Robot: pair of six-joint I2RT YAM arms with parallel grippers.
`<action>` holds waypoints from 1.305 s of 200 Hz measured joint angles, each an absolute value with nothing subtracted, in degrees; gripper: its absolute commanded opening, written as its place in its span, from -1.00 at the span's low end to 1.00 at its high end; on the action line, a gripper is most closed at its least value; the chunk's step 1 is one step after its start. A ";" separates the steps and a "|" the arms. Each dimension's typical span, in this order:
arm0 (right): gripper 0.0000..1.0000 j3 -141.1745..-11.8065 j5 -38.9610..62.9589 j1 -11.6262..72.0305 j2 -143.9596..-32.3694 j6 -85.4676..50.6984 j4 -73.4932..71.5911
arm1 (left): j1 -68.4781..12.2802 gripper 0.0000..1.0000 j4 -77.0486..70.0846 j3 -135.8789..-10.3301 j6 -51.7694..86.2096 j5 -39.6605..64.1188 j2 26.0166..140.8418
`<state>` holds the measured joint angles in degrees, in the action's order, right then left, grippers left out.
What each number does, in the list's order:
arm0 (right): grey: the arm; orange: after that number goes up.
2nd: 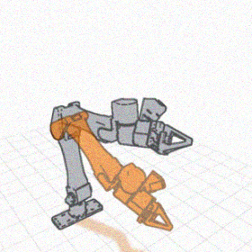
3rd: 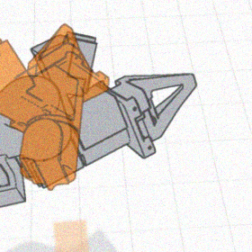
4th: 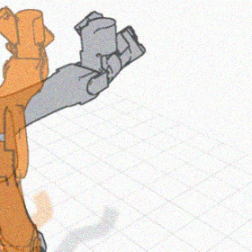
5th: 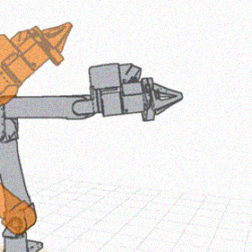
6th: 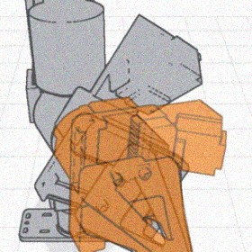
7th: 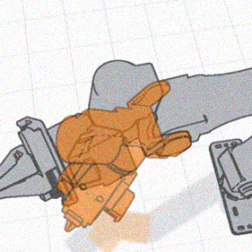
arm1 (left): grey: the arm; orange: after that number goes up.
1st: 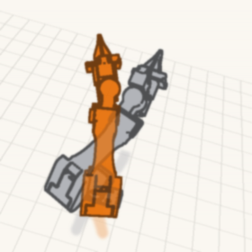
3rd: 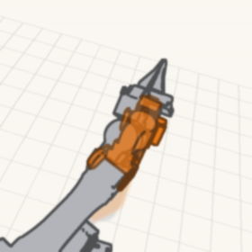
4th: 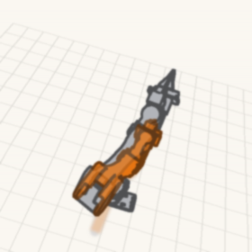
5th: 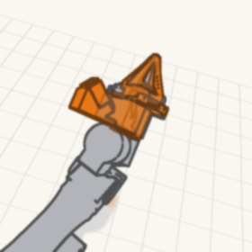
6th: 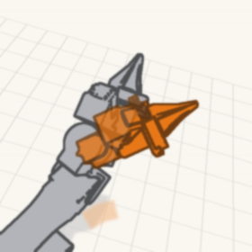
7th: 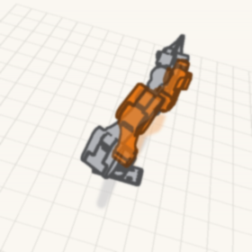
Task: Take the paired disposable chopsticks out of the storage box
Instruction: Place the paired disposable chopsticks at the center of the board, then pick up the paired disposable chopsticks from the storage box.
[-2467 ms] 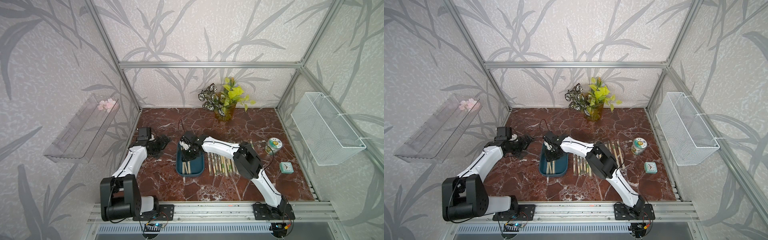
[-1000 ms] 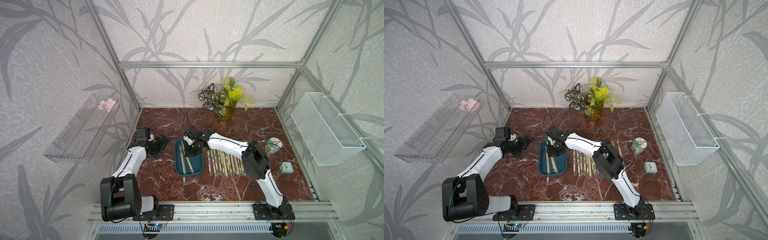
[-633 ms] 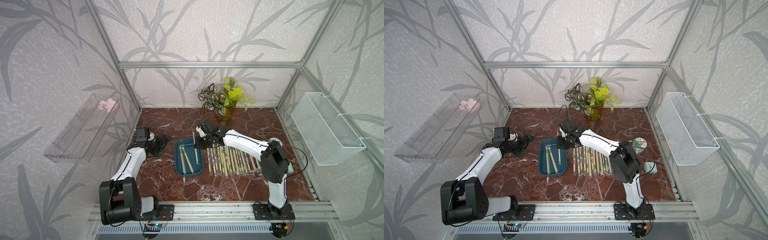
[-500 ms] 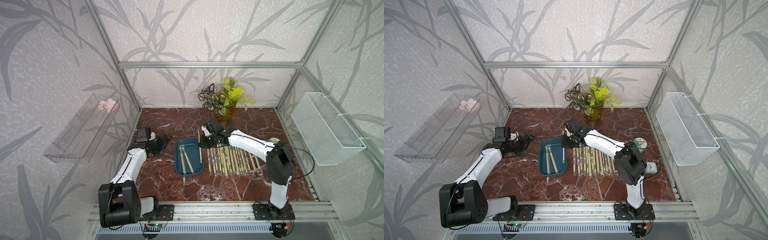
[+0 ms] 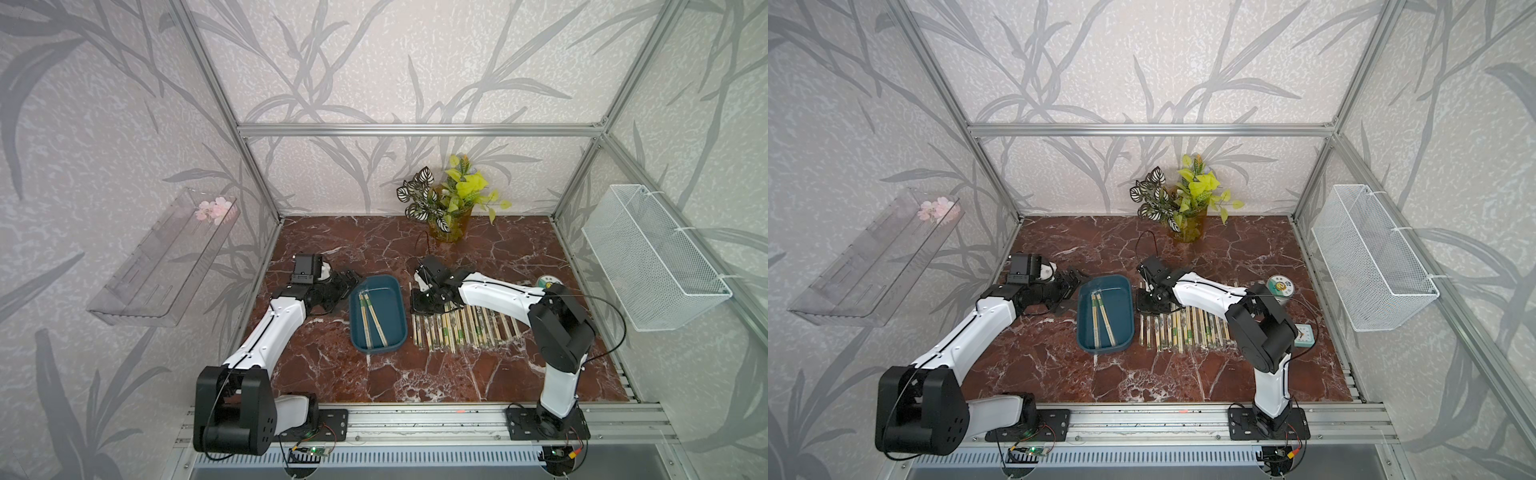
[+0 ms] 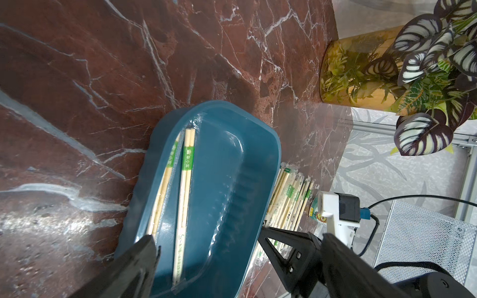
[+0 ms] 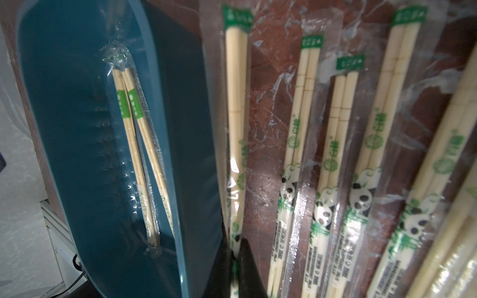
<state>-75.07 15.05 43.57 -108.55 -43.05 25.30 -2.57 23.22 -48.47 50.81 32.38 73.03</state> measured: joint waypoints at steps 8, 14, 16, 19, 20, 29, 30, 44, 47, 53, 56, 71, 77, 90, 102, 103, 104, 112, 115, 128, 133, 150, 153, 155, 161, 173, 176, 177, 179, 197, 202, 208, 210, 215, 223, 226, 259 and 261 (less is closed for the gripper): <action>-1.00 -75.07 15.03 43.70 -108.92 -43.03 25.02 | -2.59 0.99 23.20 -48.47 50.94 32.23 73.03; -1.00 -75.07 15.03 43.83 -109.32 -43.03 24.84 | -2.61 0.99 23.16 -48.47 51.07 32.10 73.03; -1.00 -75.07 15.03 43.86 -109.45 -43.03 24.82 | -2.63 0.99 23.14 -48.47 51.05 32.05 73.03; -1.00 -75.07 15.03 43.92 -109.65 -43.03 24.73 | -2.63 0.99 23.11 -48.47 51.07 32.01 73.03; -1.00 -75.07 15.05 43.94 -109.73 -43.03 24.71 | -2.63 0.99 23.11 -48.45 51.07 31.99 73.03; -1.00 -75.07 15.03 44.10 -110.43 -43.03 24.58 | -2.63 0.99 23.03 -48.38 51.09 31.81 73.03; -1.00 -75.07 15.03 44.14 -110.54 -43.00 24.58 | -2.63 0.99 23.03 -48.36 51.09 31.81 73.03; -0.95 -75.07 15.00 44.25 -111.66 -43.03 24.58 | -2.63 0.99 22.90 -48.03 51.11 31.59 73.03; -0.94 -75.07 15.03 44.25 -111.83 -43.03 24.58 | -2.63 0.99 22.83 -47.94 51.11 31.57 73.03; -0.92 -75.07 14.98 44.31 -112.20 -43.03 24.60 | -2.63 0.99 22.83 -47.79 51.11 31.53 73.03; -0.91 -75.07 14.98 44.34 -112.31 -43.03 24.62 | -2.63 0.99 22.83 -47.72 51.13 31.51 73.03; -0.80 -75.07 14.98 44.38 -112.51 -43.05 24.64 | -2.68 0.99 22.72 -47.57 51.13 31.38 73.03; -0.73 -75.07 14.96 44.36 -112.51 -43.00 24.62 | -2.72 0.99 22.70 -47.57 51.13 31.35 73.03; -0.57 -75.07 14.87 44.36 -112.51 -42.76 24.64 | -2.76 0.99 22.70 -47.57 51.13 31.31 73.03; -0.45 -75.07 14.48 44.36 -112.51 -42.70 24.75 | -2.85 0.99 22.68 -47.57 51.13 31.18 73.03; -0.45 -75.07 14.44 44.36 -112.51 -42.65 24.75 | -2.85 0.99 22.68 -47.57 51.13 31.18 73.03; -0.43 -75.07 14.44 44.36 -112.51 -42.63 24.75 | -2.87 0.99 22.68 -47.57 51.13 31.18 73.03; -0.41 -75.07 14.20 44.36 -112.51 -42.61 24.75 | -2.92 0.99 22.68 -47.57 51.13 31.14 73.03; -0.41 -75.07 14.06 44.36 -112.49 -42.39 24.82 | -2.92 0.99 22.68 -47.57 51.13 31.14 73.03; -0.41 -75.07 13.82 44.36 -112.46 -42.33 25.10 | -2.92 0.99 22.68 -47.55 51.13 31.09 73.03; -0.41 -75.07 13.72 44.36 -112.38 -42.19 25.23 | -2.94 0.99 22.68 -47.57 51.13 31.07 73.03; -0.40 -75.11 13.28 44.36 -111.66 -41.93 26.04 | -2.94 0.99 22.68 -47.57 51.11 30.98 73.03; -0.40 -75.13 13.06 44.36 -111.48 -41.87 26.24 | -2.94 0.99 22.68 -47.57 51.11 30.96 73.03; -0.40 -75.16 12.97 44.36 -111.31 -41.85 26.37 | -2.94 0.99 22.68 -47.57 51.11 30.94 73.03; -0.40 -75.26 12.62 44.36 -110.76 -41.71 26.72 | -2.94 0.99 22.68 -47.57 51.11 30.89 73.03; -0.40 -75.83 12.14 44.36 -109.43 -41.32 27.66 | -2.94 0.99 22.68 -47.57 51.09 30.79 73.03; -0.40 -76.03 12.01 44.36 -109.08 -41.28 27.81 | -2.94 1.00 22.68 -47.57 51.11 30.70 73.03; -0.40 -76.07 11.99 44.36 -108.99 -41.25 27.83 | -2.94 0.99 22.68 -47.57 51.11 30.70 73.03; -0.40 -76.23 11.88 44.36 -108.71 -41.10 27.97 | -2.94 0.99 22.68 -47.57 51.09 30.65 73.03; -0.39 -78.56 11.35 44.38 -106.61 -40.18 29.17 | -2.94 0.99 22.70 -47.57 51.05 30.09 73.03; -0.39 -79.55 11.20 44.53 -106.17 -39.79 29.41 | -2.94 0.99 22.70 -47.57 51.03 29.98 73.03; -0.39 -80.75 11.11 44.69 -105.75 -39.33 29.67 | -2.94 1.00 22.70 -47.57 51.03 29.82 73.03; -0.39 -81.14 11.03 44.69 -105.67 -39.27 29.78 | -2.94 0.99 22.70 -47.57 51.00 29.78 73.03; -0.39 -82.37 10.98 44.77 -105.56 -38.81 30.11 | -2.90 0.99 22.70 -47.57 51.00 29.65 73.06; -0.39 -84.31 10.96 45.04 -105.51 -37.93 30.37 | -2.83 0.99 22.72 -47.57 50.98 29.50 73.12; -0.38 -85.10 10.98 45.25 -105.56 -37.58 30.46 | -2.76 0.99 22.72 -47.57 50.98 29.43 73.17; -0.38 -92.51 11.68 48.27 -107.96 -34.54 32.08 | -1.54 0.99 22.72 -47.57 50.74 28.97 74.08; -0.37 -92.95 11.81 48.53 -108.29 -34.37 32.12 | -1.39 0.99 22.72 -47.57 50.72 28.97 74.15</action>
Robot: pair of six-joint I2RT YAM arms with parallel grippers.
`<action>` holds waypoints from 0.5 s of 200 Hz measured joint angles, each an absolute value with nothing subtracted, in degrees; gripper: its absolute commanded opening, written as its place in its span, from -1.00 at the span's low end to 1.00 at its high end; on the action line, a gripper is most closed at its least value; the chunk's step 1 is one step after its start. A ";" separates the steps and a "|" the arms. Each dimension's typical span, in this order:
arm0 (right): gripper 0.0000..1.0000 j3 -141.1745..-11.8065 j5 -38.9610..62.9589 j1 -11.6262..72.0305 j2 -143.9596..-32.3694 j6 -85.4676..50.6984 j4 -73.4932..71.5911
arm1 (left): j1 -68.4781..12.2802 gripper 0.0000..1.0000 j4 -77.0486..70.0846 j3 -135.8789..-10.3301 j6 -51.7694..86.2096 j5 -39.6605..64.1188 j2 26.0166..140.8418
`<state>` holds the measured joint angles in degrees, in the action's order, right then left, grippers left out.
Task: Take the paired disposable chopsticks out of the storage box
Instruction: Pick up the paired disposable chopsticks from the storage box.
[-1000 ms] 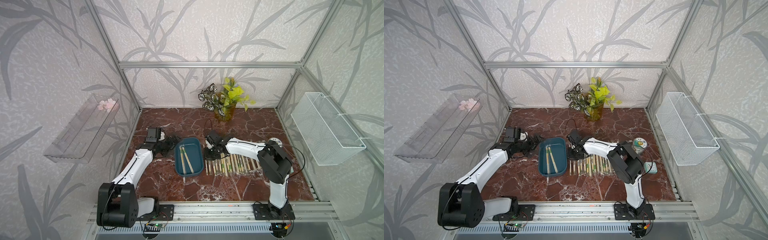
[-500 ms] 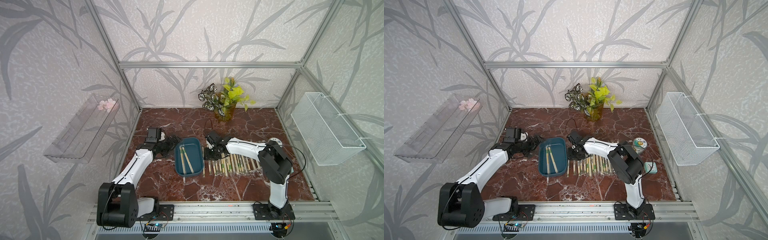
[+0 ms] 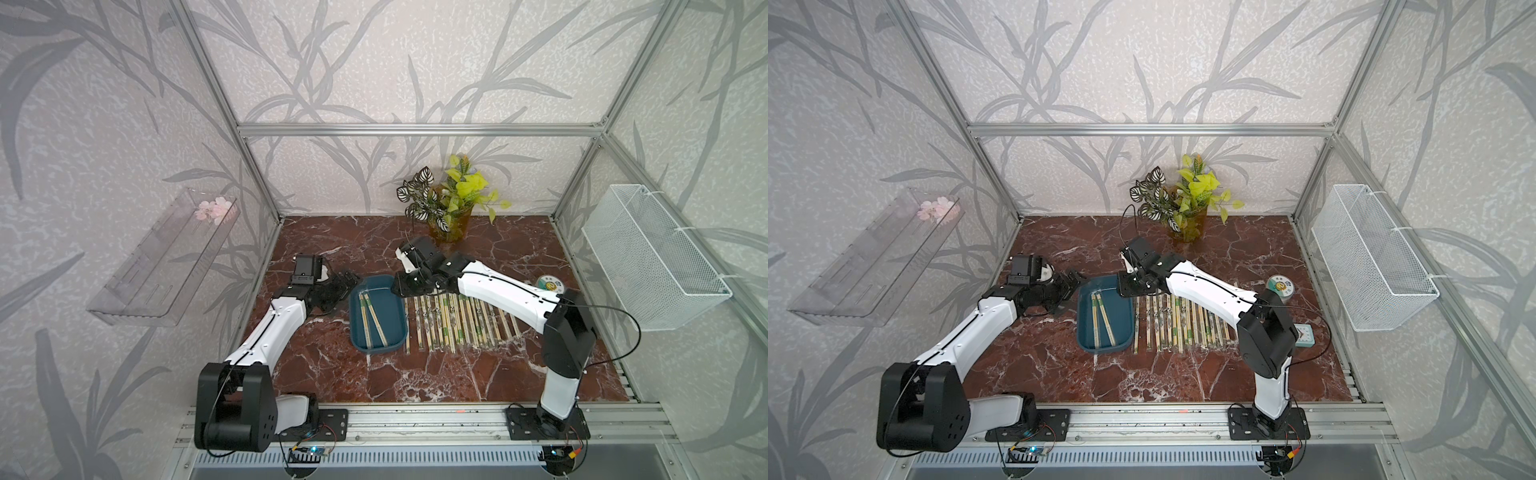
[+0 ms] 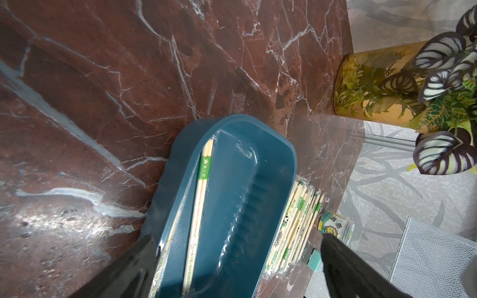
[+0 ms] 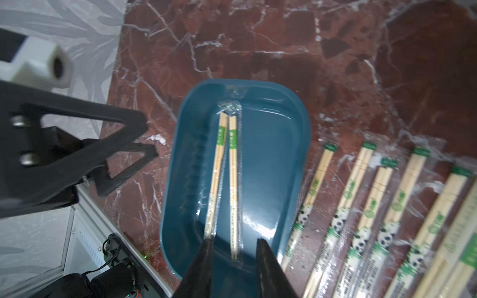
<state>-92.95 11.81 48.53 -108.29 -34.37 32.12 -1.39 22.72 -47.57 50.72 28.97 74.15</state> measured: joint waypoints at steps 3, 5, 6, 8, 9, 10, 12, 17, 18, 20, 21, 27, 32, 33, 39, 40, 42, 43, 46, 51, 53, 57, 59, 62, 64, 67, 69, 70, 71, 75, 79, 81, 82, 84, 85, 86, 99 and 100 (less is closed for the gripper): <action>-0.37 -93.67 11.94 48.88 -108.86 -34.15 32.18 | -1.17 0.99 22.72 -47.57 50.70 28.97 74.28; -0.37 -94.08 12.10 49.12 -109.25 -34.00 32.29 | -0.97 0.99 22.72 -47.57 50.68 28.95 74.37; -0.37 -94.21 12.12 49.19 -109.36 -33.98 32.32 | -0.93 0.99 22.72 -47.57 50.68 28.95 74.37; -0.37 -94.65 12.16 49.41 -109.73 -33.85 32.40 | -0.80 0.99 22.72 -47.57 50.65 28.97 74.43; -0.37 -94.78 12.23 49.47 -109.84 -33.80 32.42 | -0.69 0.99 22.72 -47.57 50.65 28.95 74.48; -0.37 -95.04 12.25 49.58 -110.13 -33.69 32.47 | -0.60 0.99 22.72 -47.57 50.65 28.93 74.50; -0.37 -95.44 12.40 49.80 -110.59 -33.56 32.53 | -0.43 0.99 22.72 -47.57 50.63 28.91 74.54; -0.36 -96.36 12.53 50.22 -111.59 -33.26 32.77 | -0.01 0.99 22.72 -47.57 50.61 28.88 74.70; -0.36 -96.49 12.56 50.28 -111.77 -33.21 32.84 | 0.14 0.99 22.72 -47.57 50.61 28.88 74.72; -0.36 -96.88 12.64 50.46 -112.20 -33.08 32.95 | 0.30 0.99 22.72 -47.57 50.61 28.91 74.74; -0.36 -97.12 12.64 50.57 -112.49 -32.99 32.97 | 0.43 0.99 22.72 -47.57 50.61 28.91 74.78; -0.36 -98.06 12.80 51.03 -113.89 -32.71 33.26 | 1.10 0.99 22.68 -47.53 50.61 28.91 74.89; -0.36 -99.00 12.95 51.44 -115.26 -32.45 33.63 | 1.67 0.99 22.68 -47.51 50.61 28.86 74.96; -0.36 -99.11 12.99 51.48 -115.42 -32.40 33.69 | 1.74 0.99 22.68 -47.48 50.61 28.86 74.98; -0.36 -100.09 13.10 51.96 -116.95 -32.10 34.15 | 2.42 0.99 22.65 -47.46 50.63 28.86 75.05; -0.36 -100.20 13.13 52.01 -117.14 -32.01 34.24 | 2.48 0.99 22.65 -47.46 50.63 28.86 75.07; -0.36 -100.53 13.10 52.14 -117.64 -31.88 34.46 | 2.70 0.99 22.63 -47.46 50.63 28.88 75.09; -0.36 -100.64 13.10 52.21 -117.84 -31.83 34.54 | 2.83 0.99 22.63 -47.44 50.65 28.88 75.11; -0.36 -101.25 13.15 52.42 -118.80 -31.66 34.96 | 3.16 0.99 22.61 -47.42 50.65 28.88 75.13; -0.36 -102.06 13.13 52.71 -120.09 -31.42 35.48 | 3.68 0.99 22.52 -47.33 50.68 28.88 75.20; -0.36 -102.45 13.13 52.84 -120.60 -31.33 35.70 | 3.88 0.99 22.50 -47.29 50.68 28.91 75.22; -0.36 -103.13 13.10 53.01 -121.60 -31.16 36.05 | 4.25 0.99 22.41 -47.16 50.70 28.91 75.24; -0.36 -103.46 13.10 53.10 -122.15 -31.03 36.27 | 4.43 0.99 22.39 -47.11 50.70 28.93 75.29; -0.36 -103.90 13.04 53.23 -122.80 -30.92 36.51 | 4.67 0.99 22.35 -47.05 50.72 28.95 75.33; -0.36 -104.18 13.02 53.28 -123.28 -30.83 36.67 | 4.80 0.99 22.35 -47.00 50.72 28.95 75.35; -0.36 -104.57 13.02 53.39 -123.92 -30.59 36.91 | 4.99 0.99 22.31 -46.94 50.74 28.97 75.42; -0.36 -104.90 12.95 53.45 -124.33 -30.48 37.15 | 5.15 0.99 22.31 -46.87 50.74 28.97 75.44; -0.36 -105.12 12.91 53.49 -124.66 -30.44 37.28 | 5.26 0.99 22.28 -46.85 50.74 28.97 75.44; -0.36 -105.23 12.91 53.52 -124.84 -30.37 37.39 | 5.30 0.99 22.28 -46.85 50.72 28.97 75.46; -0.36 -105.84 12.82 53.63 -125.67 -30.17 37.87 | 5.58 0.99 22.26 -46.76 50.74 28.99 75.53; -0.36 -106.41 12.67 53.71 -126.50 -29.98 38.28 | 5.82 0.99 22.26 -46.70 50.74 29.02 75.59; -0.36 -106.72 12.56 53.76 -126.85 -29.91 38.54 | 5.89 0.99 22.26 -46.65 50.74 29.02 75.61; -0.36 -106.83 12.51 53.78 -126.96 -29.89 38.63 | 5.93 0.99 22.24 -46.63 50.74 28.99 75.64; -0.36 -107.11 12.40 53.82 -127.37 -29.82 38.94 | 6.04 0.99 22.26 -46.63 50.74 29.02 75.66; -0.36 -107.33 12.43 53.84 -127.61 -29.76 39.11 | 6.09 0.99 22.26 -46.61 50.76 29.04 75.66; -0.36 -107.44 12.45 53.84 -127.74 -29.71 39.20 | 6.13 0.99 22.26 -46.61 50.76 29.06 75.66; -0.36 -109.54 11.81 54.02 -129.95 -29.02 40.56 | 6.35 0.99 22.20 -46.54 50.76 29.12 75.75; -0.36 -109.62 11.79 54.02 -130.04 -28.97 40.62 | 6.37 0.99 22.17 -46.54 50.76 29.12 75.75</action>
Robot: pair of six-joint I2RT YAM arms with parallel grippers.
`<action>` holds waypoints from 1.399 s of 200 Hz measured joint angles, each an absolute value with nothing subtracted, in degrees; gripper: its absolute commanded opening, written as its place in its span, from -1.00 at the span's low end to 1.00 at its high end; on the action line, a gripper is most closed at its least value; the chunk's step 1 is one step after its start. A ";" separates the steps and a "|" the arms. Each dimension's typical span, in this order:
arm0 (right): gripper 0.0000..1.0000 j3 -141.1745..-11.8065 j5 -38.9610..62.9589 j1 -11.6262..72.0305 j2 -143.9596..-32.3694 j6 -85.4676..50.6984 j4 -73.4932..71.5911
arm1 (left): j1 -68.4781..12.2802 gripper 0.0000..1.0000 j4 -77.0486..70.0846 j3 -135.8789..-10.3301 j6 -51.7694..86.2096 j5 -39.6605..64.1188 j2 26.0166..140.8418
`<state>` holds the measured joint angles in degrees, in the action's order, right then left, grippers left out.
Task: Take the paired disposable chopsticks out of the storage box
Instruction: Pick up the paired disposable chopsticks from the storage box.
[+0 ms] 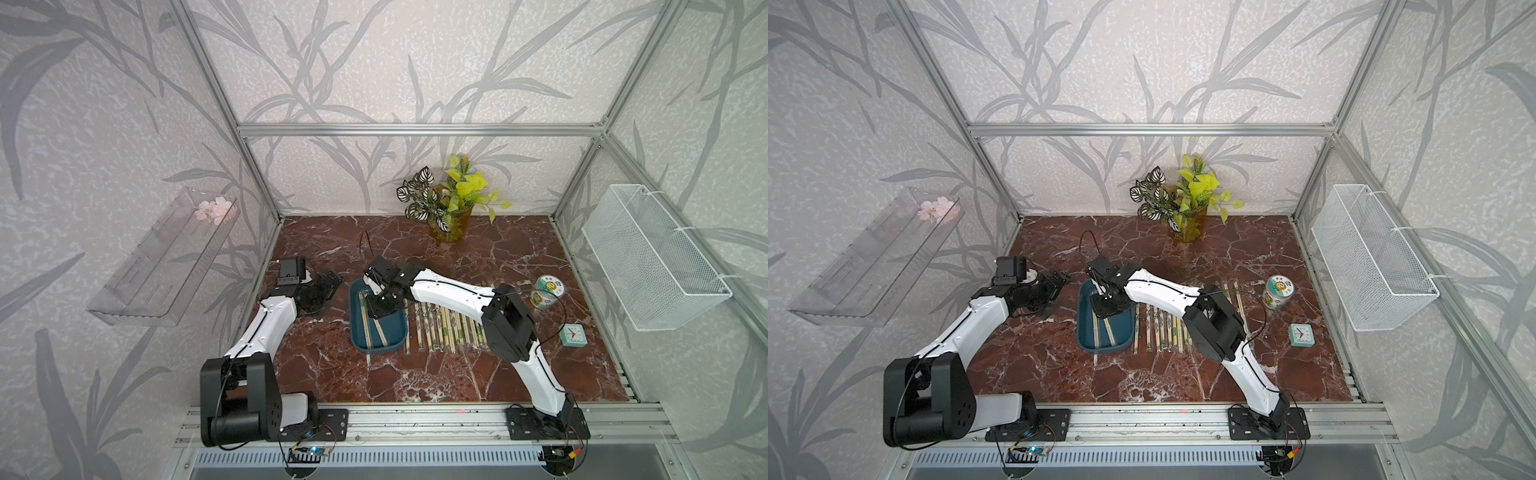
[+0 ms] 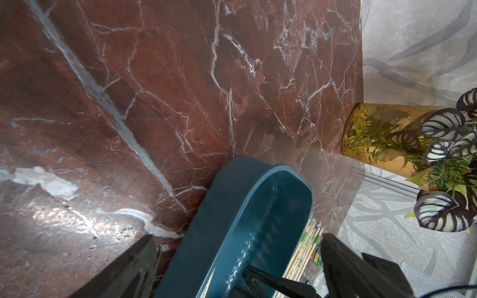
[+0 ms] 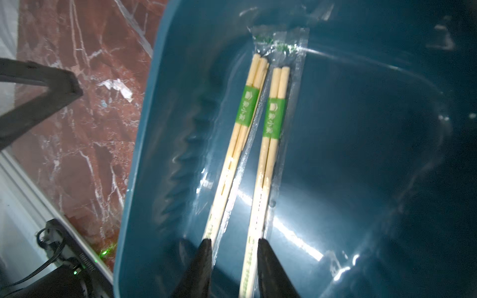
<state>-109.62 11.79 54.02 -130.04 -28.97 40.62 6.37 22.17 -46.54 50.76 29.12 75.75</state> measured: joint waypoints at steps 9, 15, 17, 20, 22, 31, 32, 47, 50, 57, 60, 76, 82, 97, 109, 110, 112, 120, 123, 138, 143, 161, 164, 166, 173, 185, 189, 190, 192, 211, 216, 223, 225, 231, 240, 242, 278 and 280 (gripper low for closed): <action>-0.36 -110.89 11.16 54.15 -131.24 -28.62 41.45 | 6.48 1.00 22.15 -46.46 50.76 29.26 75.75; -0.36 -111.72 10.87 54.17 -131.98 -28.40 42.09 | 6.57 0.99 22.11 -46.37 50.76 29.36 75.75; -0.36 -111.96 10.66 54.17 -132.20 -28.36 42.22 | 6.57 0.99 22.06 -46.33 50.76 29.41 75.75; -0.36 -112.44 10.55 54.19 -132.57 -28.21 42.41 | 6.61 0.99 22.06 -46.30 50.76 29.47 75.77; -0.36 -112.71 10.41 54.22 -132.81 -28.14 42.54 | 6.63 0.99 22.04 -46.28 50.78 29.52 75.77; -0.36 -113.75 9.87 54.24 -133.67 -27.79 43.00 | 6.70 0.99 21.96 -46.19 50.76 29.69 75.81; -0.36 -113.89 9.78 54.24 -133.80 -27.75 43.07 | 6.72 0.99 21.93 -46.17 50.78 29.69 75.81; -0.36 -115.39 8.93 54.24 -134.93 -27.35 44.05 | 6.90 0.99 21.63 -45.89 50.78 29.89 75.88; -0.35 -115.70 8.64 54.26 -135.20 -27.29 44.25 | 6.94 0.99 21.63 -45.84 50.76 29.91 75.90; -0.36 -116.40 8.16 54.33 -135.70 -27.20 44.60 | 6.98 0.99 21.56 -45.74 50.78 29.93 75.92; -0.35 -116.71 7.99 54.35 -135.90 -27.14 44.73 | 7.01 0.99 21.45 -45.67 50.76 29.98 75.92; -0.36 -118.43 6.83 54.46 -137.34 -26.92 45.45 | 7.14 0.99 21.37 -45.58 50.76 30.09 75.94; -0.36 -119.09 6.31 54.50 -137.93 -26.85 45.58 | 7.20 0.99 21.32 -45.58 50.76 30.11 75.94; -0.35 -120.57 5.37 54.65 -139.44 -26.52 46.02 | 7.31 0.99 21.32 -45.58 50.76 30.15 75.94; -0.35 -122.02 4.38 54.92 -140.75 -26.22 46.61 | 7.38 0.99 21.32 -45.58 50.76 30.17 75.94; -0.35 -122.08 4.36 54.94 -140.84 -26.20 46.65 | 7.38 0.99 21.32 -45.58 50.76 30.17 75.94; -0.35 -122.34 4.14 55.00 -141.08 -26.06 46.74 | 7.38 0.99 21.32 -45.58 50.76 30.17 75.94; -0.36 -123.42 3.46 55.24 -141.88 -25.82 47.20 | 7.40 0.99 21.32 -45.58 50.76 30.20 75.94; -0.35 -123.83 3.03 55.35 -142.12 -25.74 47.35 | 7.42 0.99 21.32 -45.58 50.76 30.22 75.94; -0.36 -126.15 1.39 55.94 -143.09 -25.34 48.53 | 7.49 0.99 21.34 -45.58 50.76 30.35 75.94; -0.36 -126.87 1.02 56.12 -143.33 -25.23 48.82 | 7.53 0.99 21.34 -45.58 50.74 30.37 75.94; -0.36 -129.58 -0.89 56.47 -144.77 -25.10 50.50 | 7.66 0.99 21.34 -45.58 50.74 30.41 75.94; -0.36 -130.06 -1.17 56.51 -145.12 -25.06 50.81 | 7.68 0.99 21.34 -45.58 50.74 30.41 75.94; -0.36 -130.39 -1.34 56.55 -145.29 -25.04 51.00 | 7.68 0.99 21.34 -45.58 50.74 30.44 75.94; -0.37 -131.39 -1.87 56.66 -146.06 -25.02 51.62 | 7.70 0.99 21.34 -45.58 50.72 30.50 75.94; -0.39 -132.99 -2.76 56.82 -147.13 -24.99 52.60 | 7.70 0.99 21.34 -45.58 50.72 30.61 75.94; -0.39 -133.64 -3.03 56.86 -147.39 -24.99 52.97 | 7.70 0.99 21.32 -45.56 50.70 30.65 75.94; -0.40 -133.73 -3.07 56.86 -147.41 -24.99 52.99 | 7.70 0.99 21.34 -45.56 50.72 30.65 75.94; -0.40 -134.02 -3.16 56.88 -147.57 -24.99 53.12 | 7.73 0.99 21.34 -45.56 50.70 30.68 75.94; -0.50 -136.92 -4.12 57.08 -149.32 -24.99 54.78 | 7.81 0.99 21.30 -45.36 50.68 30.79 75.94; -0.53 -137.69 -4.43 57.08 -149.71 -24.99 55.18 | 7.86 0.99 21.30 -45.25 50.65 30.87 75.94; -0.59 -138.69 -4.71 57.12 -150.19 -25.02 55.70 | 7.97 0.99 21.34 -45.15 50.63 31.00 75.94; -0.62 -138.93 -4.73 57.12 -150.30 -25.02 55.83 | 7.99 0.99 21.32 -45.12 50.61 30.98 75.94; -0.68 -139.44 -4.93 57.12 -150.56 -25.02 56.05 | 8.03 0.99 21.32 -45.01 50.61 31.05 75.94; -0.76 -139.79 -5.13 57.12 -150.78 -25.08 56.34 | 8.08 0.99 21.34 -44.88 50.59 31.14 75.94; -0.77 -139.79 -5.15 57.12 -150.78 -25.15 56.40 | 8.08 0.99 21.34 -44.88 50.59 31.14 75.94; -0.90 -139.90 -5.45 57.12 -150.78 -25.45 57.06 | 8.19 1.00 21.32 -44.82 50.57 31.35 75.94; -0.91 -139.90 -5.50 57.12 -150.78 -25.43 57.06 | 8.23 0.99 21.30 -44.82 50.57 31.38 75.94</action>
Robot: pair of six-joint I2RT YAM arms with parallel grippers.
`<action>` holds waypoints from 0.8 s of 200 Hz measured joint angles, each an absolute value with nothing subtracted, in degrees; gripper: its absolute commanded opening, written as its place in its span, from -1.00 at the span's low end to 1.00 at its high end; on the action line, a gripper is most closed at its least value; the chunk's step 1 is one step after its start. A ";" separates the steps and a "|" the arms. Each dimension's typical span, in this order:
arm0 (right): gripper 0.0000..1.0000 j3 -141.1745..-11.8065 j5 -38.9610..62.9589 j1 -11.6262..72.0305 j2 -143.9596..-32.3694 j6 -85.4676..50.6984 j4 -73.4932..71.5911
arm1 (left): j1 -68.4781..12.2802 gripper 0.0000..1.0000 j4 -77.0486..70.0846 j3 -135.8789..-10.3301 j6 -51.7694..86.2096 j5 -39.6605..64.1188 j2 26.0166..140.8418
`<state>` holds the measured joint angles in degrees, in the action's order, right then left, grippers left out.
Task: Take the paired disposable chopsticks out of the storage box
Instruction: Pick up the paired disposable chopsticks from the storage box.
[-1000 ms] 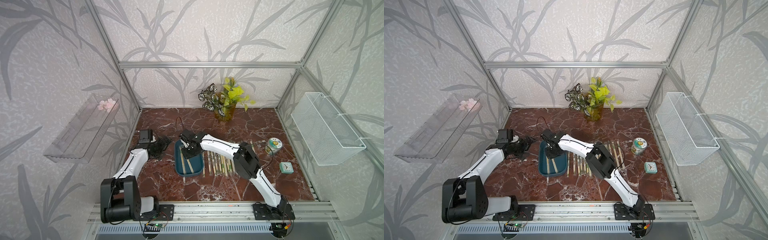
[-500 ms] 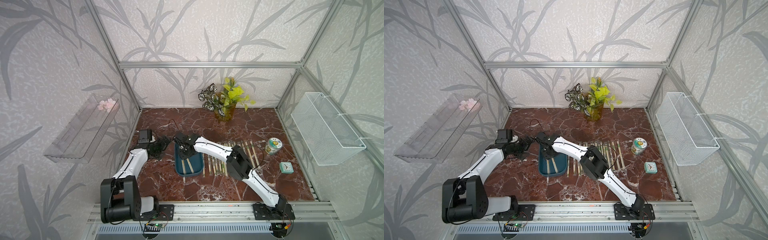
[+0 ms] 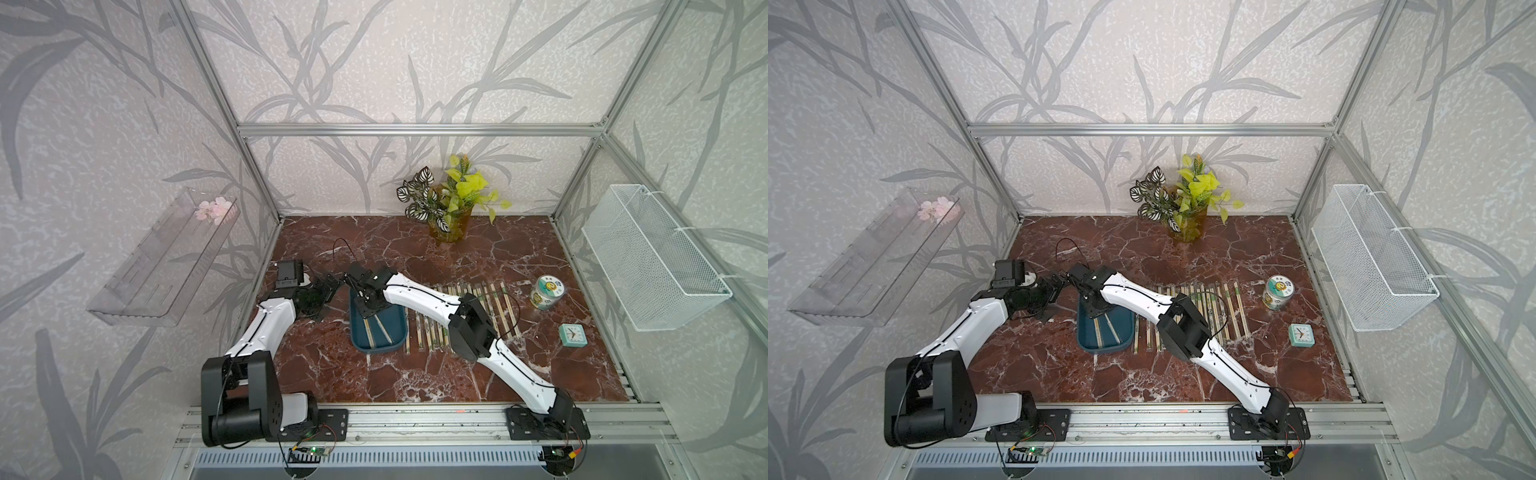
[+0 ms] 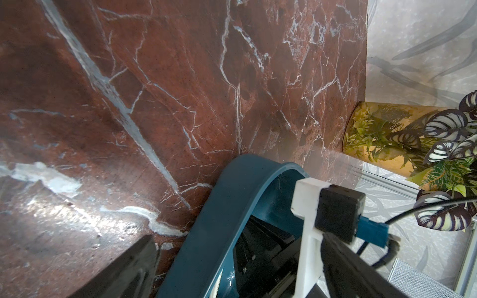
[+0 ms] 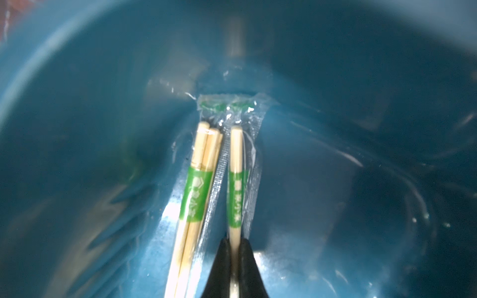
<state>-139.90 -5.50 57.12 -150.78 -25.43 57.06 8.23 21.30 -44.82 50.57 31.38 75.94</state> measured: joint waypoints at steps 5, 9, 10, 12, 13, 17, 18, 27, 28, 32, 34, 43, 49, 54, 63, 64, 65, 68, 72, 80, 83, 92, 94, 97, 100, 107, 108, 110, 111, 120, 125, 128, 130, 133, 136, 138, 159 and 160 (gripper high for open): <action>-0.92 -139.90 -5.52 57.12 -150.78 -25.47 57.06 | 8.27 0.99 21.30 -44.82 50.57 31.44 75.94; -0.93 -139.90 -5.54 57.12 -150.78 -25.45 57.06 | 8.32 0.99 21.32 -44.82 50.57 31.46 75.94; -0.93 -139.90 -5.54 57.12 -150.78 -25.45 57.06 | 8.34 0.99 21.30 -44.82 50.57 31.48 75.94; -0.94 -139.90 -5.54 57.12 -150.78 -25.47 57.06 | 8.34 0.99 21.30 -44.82 50.57 31.51 75.94; -0.94 -139.90 -5.54 57.12 -150.78 -25.47 57.06 | 8.34 0.99 21.30 -44.82 50.57 31.51 75.94; -0.94 -139.90 -5.54 57.12 -150.76 -25.47 57.06 | 8.38 0.99 21.30 -44.82 50.54 31.55 75.94; -0.95 -139.90 -5.54 57.12 -150.76 -25.50 57.06 | 8.38 0.99 21.30 -44.82 50.54 31.55 75.94; -0.96 -139.90 -5.52 57.12 -150.71 -25.65 57.06 | 8.38 0.99 21.30 -44.82 50.54 31.64 75.94; -0.96 -139.90 -5.52 57.12 -150.71 -25.65 57.06 | 8.38 0.99 21.30 -44.82 50.54 31.64 75.94; -0.96 -139.90 -5.50 57.12 -150.71 -25.71 57.06 | 8.38 0.99 21.28 -44.82 50.52 31.66 75.94; -0.96 -139.90 -5.50 57.12 -150.71 -25.76 57.08 | 8.38 0.99 21.28 -44.82 50.52 31.68 75.94; -0.97 -139.90 -5.48 57.10 -150.65 -26.02 57.08 | 8.38 0.99 21.28 -44.82 50.50 31.73 75.94; -0.97 -139.90 -5.45 57.06 -150.54 -26.15 57.19 | 8.38 0.99 21.28 -44.82 50.46 31.77 75.94; -0.98 -139.90 -5.34 57.04 -150.43 -26.35 57.34 | 8.38 0.99 21.28 -44.82 50.37 31.88 75.94; -0.98 -139.87 -5.04 56.84 -150.26 -26.79 57.58 | 8.38 0.99 21.28 -44.82 50.17 32.03 75.94; -0.98 -139.87 -4.99 56.82 -150.23 -26.81 57.60 | 8.38 0.99 21.28 -44.82 50.15 32.03 75.94; -0.98 -139.87 -4.97 56.77 -150.15 -26.79 57.63 | 8.38 0.99 21.28 -44.82 50.13 32.05 75.94; -0.98 -139.87 -4.84 56.71 -150.08 -27.03 57.69 | 8.38 0.99 21.28 -44.82 50.11 32.10 75.94; -0.98 -139.87 -4.67 56.66 -149.91 -27.20 57.80 | 8.38 1.00 21.28 -44.84 50.06 32.14 75.94; -0.99 -139.87 -4.38 56.58 -149.56 -27.62 57.95 | 8.38 0.99 21.28 -44.82 50.00 32.29 75.94; -0.99 -139.85 -4.21 56.53 -149.40 -27.73 58.04 | 8.38 0.99 21.28 -44.84 49.98 32.38 75.94; -0.99 -139.85 -3.90 56.36 -148.70 -28.08 58.30 | 8.38 0.99 21.28 -44.84 49.93 32.62 75.94; -0.99 -139.85 -3.84 56.31 -148.49 -28.16 58.33 | 8.38 0.99 21.28 -44.84 49.91 32.69 75.94; -0.99 -139.85 -3.75 56.25 -148.22 -28.34 58.35 | 8.38 0.99 21.26 -44.84 49.89 32.73 75.94; -0.99 -139.81 -3.60 56.16 -147.89 -28.47 58.35 | 8.38 0.99 21.28 -44.84 49.84 32.82 75.94; -1.00 -139.63 -3.44 55.99 -147.02 -28.84 58.30 | 8.38 0.99 21.28 -44.84 49.71 32.95 75.94; -0.99 -139.59 -3.40 55.94 -146.85 -28.91 58.28 | 8.38 0.99 21.28 -44.84 49.71 32.95 75.94; -0.99 -139.52 -3.31 55.88 -146.54 -28.91 58.28 | 8.38 0.99 21.28 -44.84 49.71 32.97 75.94; -0.99 -139.50 -3.31 55.86 -146.43 -28.97 58.28 | 8.38 0.99 21.28 -44.84 49.71 32.97 75.94; -1.00 -138.93 -2.98 55.57 -144.94 -29.34 58.11 | 8.38 0.99 21.30 -44.91 49.63 33.15 75.94; -1.00 -138.54 -2.85 55.42 -144.05 -29.56 58.00 | 8.38 0.99 21.32 -44.95 49.60 33.23 75.94; -1.00 -138.26 -2.70 55.33 -143.50 -29.76 57.89 | 8.38 1.00 21.30 -44.97 49.58 33.28 75.94; -1.00 -138.06 -2.66 55.27 -143.11 -29.78 57.84 | 8.38 0.99 21.28 -45.01 49.58 33.32 75.94; -1.00 -137.67 -2.50 55.11 -142.37 -30.15 57.67 | 8.38 0.99 21.32 -45.06 49.56 33.39 75.94; -1.00 -137.34 -2.44 55.05 -141.84 -30.20 57.49 | 8.38 0.99 21.32 -45.12 49.54 33.43 75.94; -1.00 -137.10 -2.46 54.96 -141.36 -30.37 57.41 | 8.38 0.99 21.34 -45.17 49.54 33.47 75.94; -1.00 -133.25 -1.80 54.00 -136.42 -31.55 55.27 | 8.38 0.99 21.23 -45.91 49.52 34.02 75.94; -1.00 -133.08 -1.78 53.95 -136.22 -31.59 55.16 | 8.38 0.99 21.26 -45.95 49.52 34.09 75.94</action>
